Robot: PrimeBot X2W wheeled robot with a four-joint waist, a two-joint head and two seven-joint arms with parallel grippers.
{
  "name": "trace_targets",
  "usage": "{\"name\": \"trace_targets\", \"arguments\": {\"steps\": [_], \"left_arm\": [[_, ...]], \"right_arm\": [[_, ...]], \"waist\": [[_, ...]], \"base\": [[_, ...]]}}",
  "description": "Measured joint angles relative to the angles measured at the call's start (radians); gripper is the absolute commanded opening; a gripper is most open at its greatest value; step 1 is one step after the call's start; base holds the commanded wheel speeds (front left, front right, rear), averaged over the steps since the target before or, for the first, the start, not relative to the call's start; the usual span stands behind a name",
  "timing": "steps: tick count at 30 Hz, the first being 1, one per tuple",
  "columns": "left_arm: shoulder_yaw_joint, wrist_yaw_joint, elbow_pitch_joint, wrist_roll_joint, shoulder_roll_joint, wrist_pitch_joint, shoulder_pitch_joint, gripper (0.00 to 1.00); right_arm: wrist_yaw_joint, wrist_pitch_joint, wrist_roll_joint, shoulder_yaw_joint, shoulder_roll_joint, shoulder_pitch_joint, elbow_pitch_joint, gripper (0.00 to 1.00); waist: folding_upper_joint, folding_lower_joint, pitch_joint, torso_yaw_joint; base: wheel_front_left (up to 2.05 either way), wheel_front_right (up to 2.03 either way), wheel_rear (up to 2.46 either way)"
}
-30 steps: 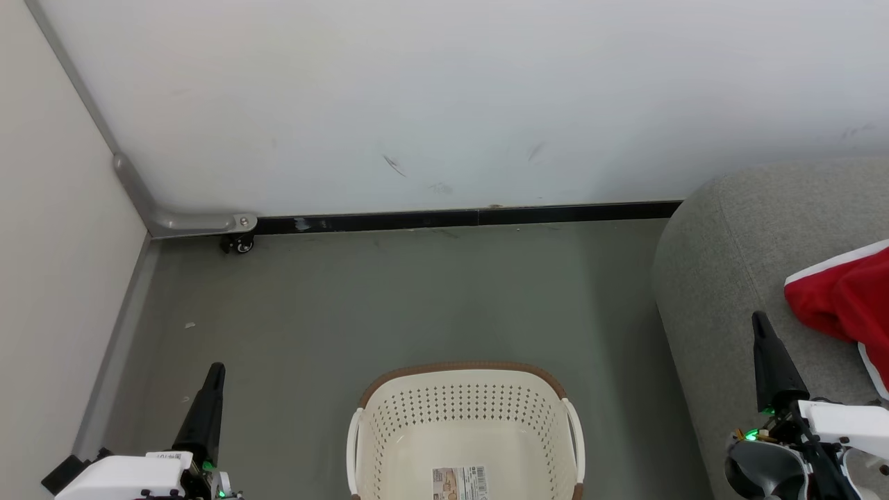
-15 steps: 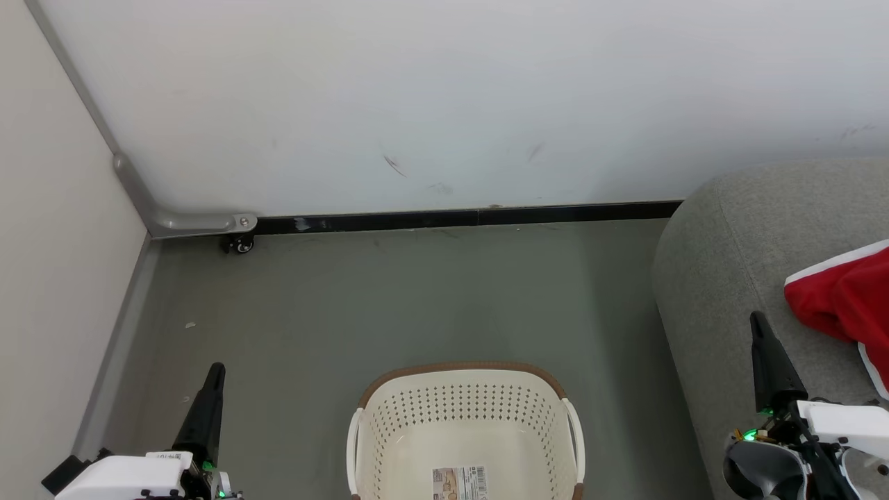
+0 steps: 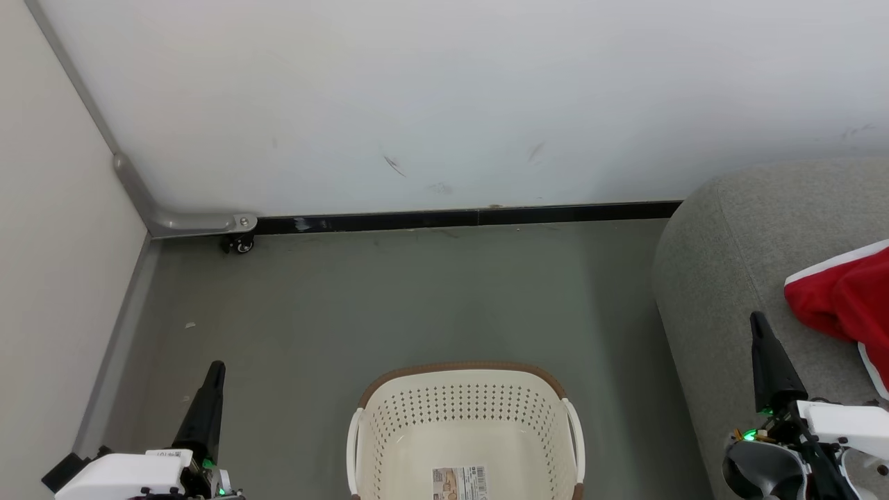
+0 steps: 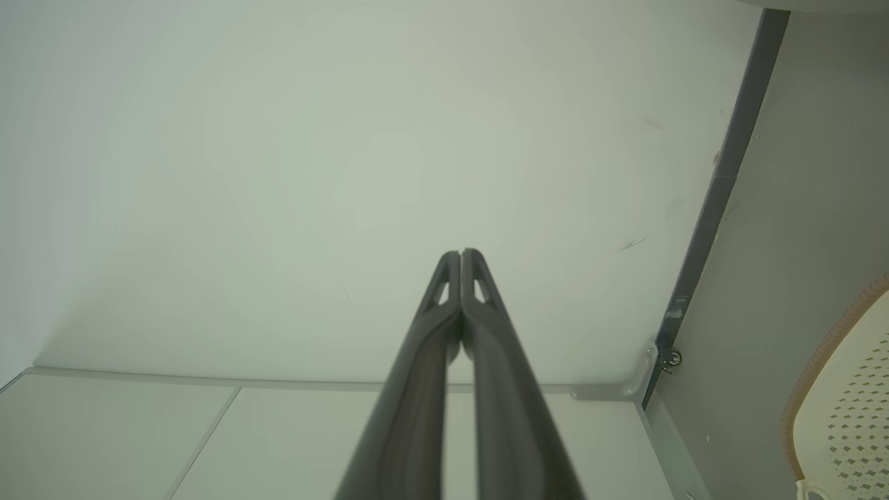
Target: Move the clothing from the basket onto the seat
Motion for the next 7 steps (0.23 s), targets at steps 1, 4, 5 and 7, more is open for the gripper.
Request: {"name": "trace_targets", "arguments": {"steps": [1,4,5,7], "left_arm": [[0.000,0.000,0.000,0.000,0.000,0.000,-0.002,0.00],[0.000,0.000,0.000,0.000,0.000,0.000,-0.007,0.00],[0.000,0.000,0.000,0.000,0.000,0.000,-0.008,0.00],[0.000,0.000,0.000,0.000,0.000,0.000,-0.009,0.00]], "right_arm": [[0.000,0.000,0.000,0.000,0.000,0.000,0.000,0.00],[0.000,0.000,0.000,-0.001,0.000,0.000,0.000,0.00],[0.000,0.000,0.000,-0.001,0.001,0.000,0.000,0.00],[0.000,0.000,0.000,-0.002,0.001,0.000,0.000,0.00]], "waist": [[0.0000,0.0000,0.000,0.000],[0.0000,0.0000,0.000,0.000],[0.0000,0.0000,0.000,0.000],[0.0000,0.0000,0.000,0.000]], "base": [[0.00,0.00,0.00],[0.00,0.00,0.00],[0.00,0.00,0.00],[0.00,0.00,0.00]]}}
